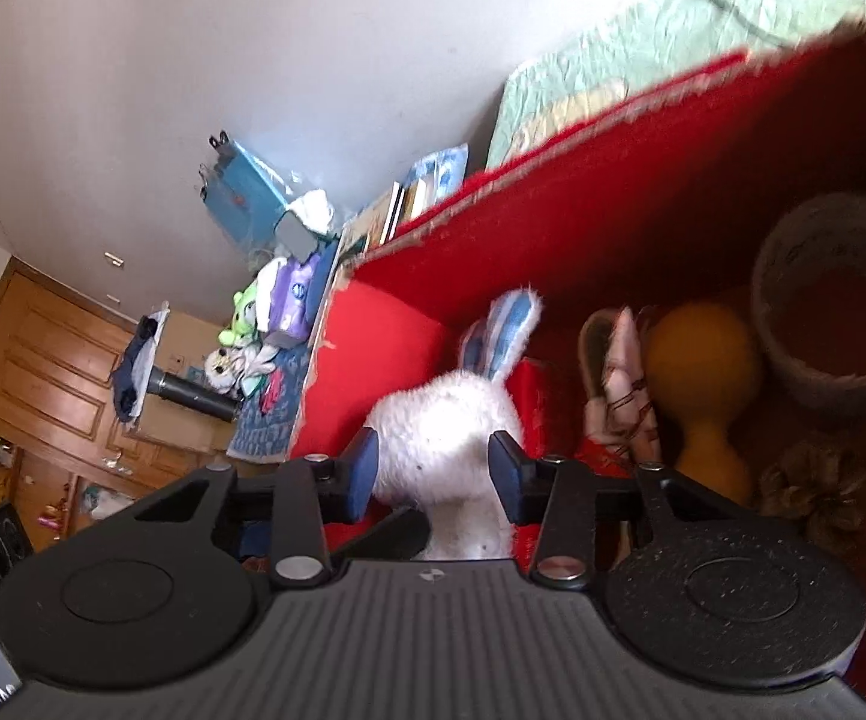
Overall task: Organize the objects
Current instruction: 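Lower the white bunny into the red box and open the right tool, then move the right tool over to the yellow tiger plush on the bed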
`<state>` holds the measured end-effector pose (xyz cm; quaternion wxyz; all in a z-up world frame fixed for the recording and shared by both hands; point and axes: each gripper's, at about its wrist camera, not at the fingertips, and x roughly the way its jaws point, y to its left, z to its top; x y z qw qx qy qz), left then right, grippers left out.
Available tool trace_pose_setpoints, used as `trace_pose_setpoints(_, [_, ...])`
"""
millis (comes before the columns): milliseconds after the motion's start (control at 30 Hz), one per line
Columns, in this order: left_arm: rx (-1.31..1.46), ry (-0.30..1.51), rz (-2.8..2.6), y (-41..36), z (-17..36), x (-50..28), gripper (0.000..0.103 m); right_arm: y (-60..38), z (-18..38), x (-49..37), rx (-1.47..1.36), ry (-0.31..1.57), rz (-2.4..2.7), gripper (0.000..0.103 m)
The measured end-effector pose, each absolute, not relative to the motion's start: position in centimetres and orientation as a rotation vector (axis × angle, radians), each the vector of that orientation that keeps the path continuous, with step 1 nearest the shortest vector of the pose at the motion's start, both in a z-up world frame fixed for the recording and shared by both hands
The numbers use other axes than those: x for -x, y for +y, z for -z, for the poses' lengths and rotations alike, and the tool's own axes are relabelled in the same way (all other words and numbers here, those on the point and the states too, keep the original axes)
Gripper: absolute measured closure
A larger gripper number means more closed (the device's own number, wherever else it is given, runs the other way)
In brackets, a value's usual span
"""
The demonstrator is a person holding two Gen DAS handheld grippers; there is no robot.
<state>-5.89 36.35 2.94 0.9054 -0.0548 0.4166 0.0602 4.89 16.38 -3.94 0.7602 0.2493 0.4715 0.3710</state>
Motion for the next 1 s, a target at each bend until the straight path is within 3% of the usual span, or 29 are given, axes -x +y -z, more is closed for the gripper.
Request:
trace_pose_setpoints(333, [0.133, 0.897, -0.153, 33.4, -4.3, 5.5, 0.029, 12.4, 0.2, -2.6, -0.398, 0.855, -0.763, 0.055])
trace_pose_setpoints(1000, [0.052, 0.915, -0.171, 17.7, -6.2, 5.5, 0.024, -0.7, -1.9, 0.2, -0.345, 0.773, -0.705, 0.049])
